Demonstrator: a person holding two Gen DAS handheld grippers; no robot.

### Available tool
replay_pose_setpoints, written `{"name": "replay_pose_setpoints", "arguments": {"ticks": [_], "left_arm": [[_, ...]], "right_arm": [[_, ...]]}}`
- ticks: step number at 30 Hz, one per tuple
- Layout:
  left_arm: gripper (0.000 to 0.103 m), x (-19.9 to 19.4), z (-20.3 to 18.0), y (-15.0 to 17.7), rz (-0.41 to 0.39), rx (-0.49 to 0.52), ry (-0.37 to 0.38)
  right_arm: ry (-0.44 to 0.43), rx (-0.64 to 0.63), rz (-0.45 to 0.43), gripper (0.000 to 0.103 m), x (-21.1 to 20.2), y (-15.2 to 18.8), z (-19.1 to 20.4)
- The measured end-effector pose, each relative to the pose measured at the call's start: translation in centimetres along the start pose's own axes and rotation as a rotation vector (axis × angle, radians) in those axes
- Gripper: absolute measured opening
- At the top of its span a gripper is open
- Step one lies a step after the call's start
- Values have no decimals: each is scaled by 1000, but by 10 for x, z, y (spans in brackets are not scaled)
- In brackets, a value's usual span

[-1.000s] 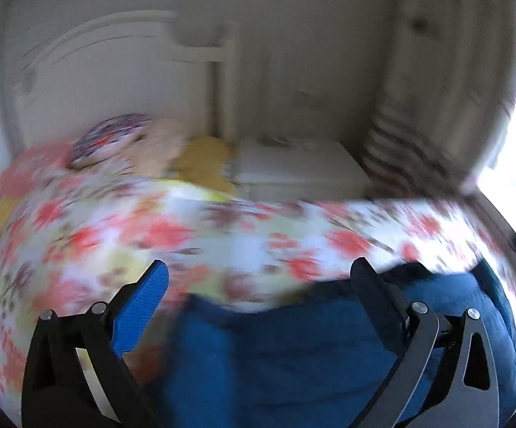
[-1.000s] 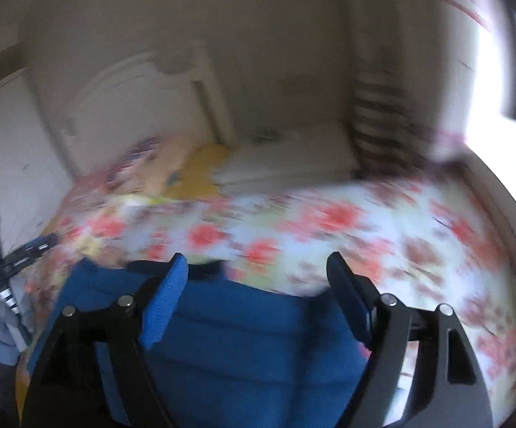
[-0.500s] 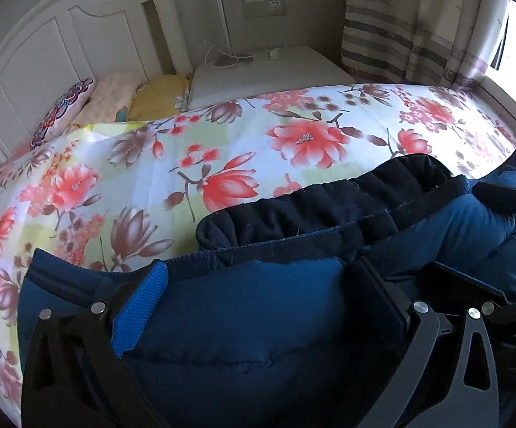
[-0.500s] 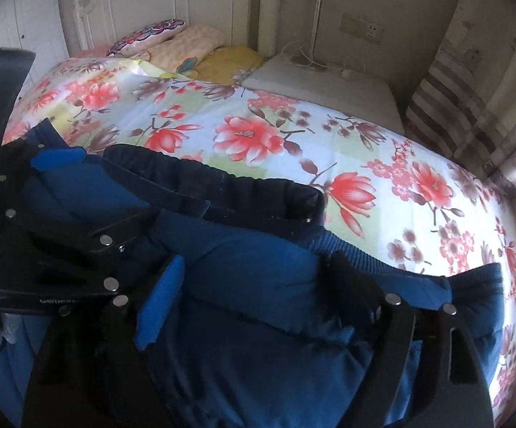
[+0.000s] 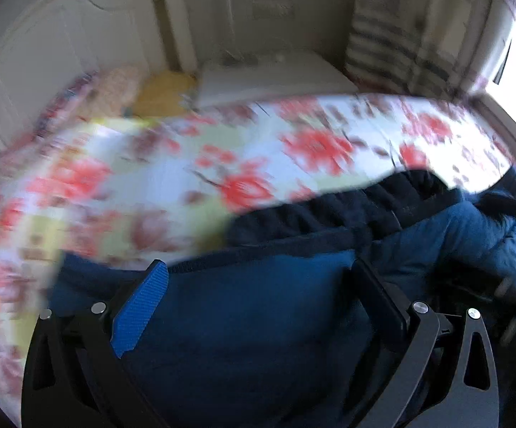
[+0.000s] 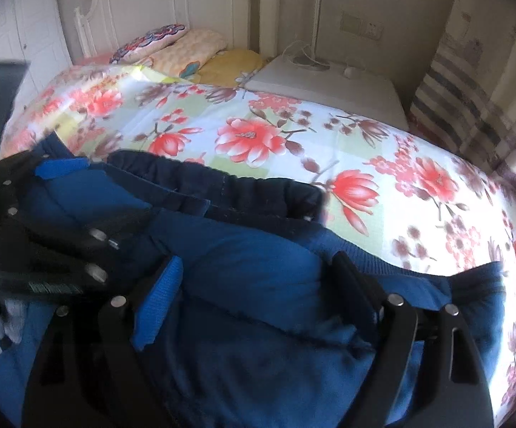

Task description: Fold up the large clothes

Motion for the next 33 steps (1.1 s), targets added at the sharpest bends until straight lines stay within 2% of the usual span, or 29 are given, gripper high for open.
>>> {"name": "replay_pose_setpoints", "arguments": {"ticks": [1, 3, 5, 6, 7, 8, 9, 10, 14, 19, 20, 22, 24, 27, 28, 30, 31, 33], "left_arm": [[99, -14, 14, -4, -37, -16, -1], [99, -25, 44, -2, -51, -30, -29], [99, -18, 69, 11, -14, -17, -96], [99, -5, 84, 24, 35, -33, -105], [99, 3, 91, 33, 68, -79, -71], [99, 8, 97, 39, 86, -142, -26], [99, 12, 102, 40, 92, -187, -9], [99, 13, 104, 39, 91, -200, -10], [99, 14, 103, 40, 80, -196, -18], [99, 12, 106, 42, 72, -212, -18], [99, 12, 106, 42, 72, -210, -17], [99, 12, 106, 42, 70, -209, -19], [99, 12, 106, 42, 70, -210, -18], [99, 12, 106, 42, 70, -209, -19], [99, 11, 106, 42, 70, -210, -18], [99, 11, 107, 42, 68, -214, -15], [99, 11, 107, 42, 68, -217, -15], [99, 11, 108, 42, 69, -223, -11]], "right_arm": [[34, 7, -25, 82, -13, -4, -7], [78, 50, -100, 83, -44, -8, -33], [91, 116, -97, 83, -52, 0, -62], [110, 146, -77, 83, -51, 7, -78], [117, 185, -44, 83, -42, 21, -95], [89, 229, -12, 84, -32, 35, -105], [45, 276, -3, 85, -25, 44, -110], [8, 325, -32, 85, -23, 48, -115], [24, 299, -45, 86, -24, 50, -112], [-58, 395, -94, 86, -29, 51, -120], [-56, 404, -95, 83, -31, 50, -122], [53, 363, -77, 81, -36, 45, -120], [125, 279, -104, 82, -47, 34, -106], [127, 169, -126, 85, -53, 21, -75], [131, 139, -120, 88, -50, 20, -68], [131, 100, -41, 90, -28, 30, -61], [119, 114, -8, 91, -20, 37, -61], [73, 177, 4, 92, -15, 39, -70]]}}
Point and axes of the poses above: each gripper's, at about its wrist camera, not at the fingertips, and x roughly the way its jaws point, z to its left, y to its underside, the point moved 6 cm from there along x, roughly the way its jaws point, and after that the axes turned 12 degrees about -z, right-handed, at the moved point
